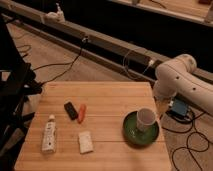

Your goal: Place the eraser in the ceramic cup

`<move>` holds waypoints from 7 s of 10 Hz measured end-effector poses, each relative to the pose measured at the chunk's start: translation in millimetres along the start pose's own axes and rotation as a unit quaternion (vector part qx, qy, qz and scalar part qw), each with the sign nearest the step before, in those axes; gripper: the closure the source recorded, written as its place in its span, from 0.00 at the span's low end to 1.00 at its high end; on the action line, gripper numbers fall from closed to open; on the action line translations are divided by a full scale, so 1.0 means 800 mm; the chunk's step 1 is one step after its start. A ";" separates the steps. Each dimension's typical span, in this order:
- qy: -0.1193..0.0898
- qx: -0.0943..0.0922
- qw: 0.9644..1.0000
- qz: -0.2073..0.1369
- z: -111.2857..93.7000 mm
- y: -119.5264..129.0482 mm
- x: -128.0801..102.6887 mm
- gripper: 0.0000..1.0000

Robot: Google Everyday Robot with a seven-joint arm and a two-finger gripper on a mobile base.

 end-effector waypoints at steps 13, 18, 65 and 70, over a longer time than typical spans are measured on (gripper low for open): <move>-0.135 0.040 0.988 0.061 0.005 -0.047 -0.230 0.35; -0.195 0.029 0.979 0.045 0.023 -0.041 -0.353 0.35; -0.293 -0.015 0.919 0.265 0.048 -0.092 -0.306 1.00; -0.281 -0.020 0.923 0.263 0.043 -0.074 -0.282 1.00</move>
